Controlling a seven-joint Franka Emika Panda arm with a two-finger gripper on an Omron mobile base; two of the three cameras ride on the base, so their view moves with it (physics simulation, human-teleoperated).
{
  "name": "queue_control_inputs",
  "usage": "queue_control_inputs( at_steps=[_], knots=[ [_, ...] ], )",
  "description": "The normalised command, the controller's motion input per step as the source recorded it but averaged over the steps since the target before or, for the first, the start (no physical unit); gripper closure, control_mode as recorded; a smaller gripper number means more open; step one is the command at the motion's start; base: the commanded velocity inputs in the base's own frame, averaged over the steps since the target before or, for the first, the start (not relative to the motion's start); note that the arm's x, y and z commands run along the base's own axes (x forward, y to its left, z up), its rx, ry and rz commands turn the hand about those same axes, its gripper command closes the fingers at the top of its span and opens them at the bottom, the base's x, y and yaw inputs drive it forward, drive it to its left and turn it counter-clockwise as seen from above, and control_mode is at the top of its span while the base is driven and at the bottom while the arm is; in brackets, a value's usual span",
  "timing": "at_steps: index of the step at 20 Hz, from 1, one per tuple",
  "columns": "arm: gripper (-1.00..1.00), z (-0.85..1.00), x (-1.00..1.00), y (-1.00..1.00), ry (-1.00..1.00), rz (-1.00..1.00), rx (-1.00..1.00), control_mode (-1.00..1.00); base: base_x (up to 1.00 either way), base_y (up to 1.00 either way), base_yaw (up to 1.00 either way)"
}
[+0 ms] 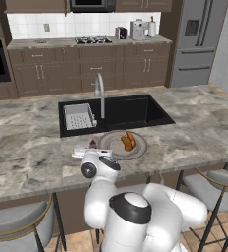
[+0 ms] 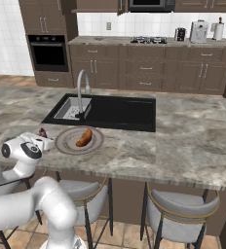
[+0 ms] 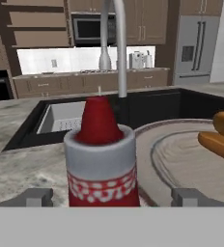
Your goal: Move the hot dog bun to the plate on the dining table and place the condiment next to that plate. Then navigate to the fridge and take the sausage and place it on the plate as well.
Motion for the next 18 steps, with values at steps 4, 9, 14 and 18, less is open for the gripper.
queue_control_inputs(
  at_steps=[4, 9, 14, 18],
  knots=[
    [-1.00, 0.13, -0.04, 0.00, -0.10, 0.00, 0.00, -1.00, 0.00, 0.00, 0.00],
    [-1.00, 0.79, -0.18, 0.01, -0.19, 0.01, 0.02, -1.00, 0.00, 0.00, 0.00],
    [-1.00, 1.00, -0.23, 0.11, -0.08, 0.06, 0.05, -1.00, 0.00, 0.00, 0.00],
    [-1.00, 1.00, -0.50, 0.11, -0.01, 0.12, 0.05, -1.00, 0.00, 0.00, 0.00]
  ],
)
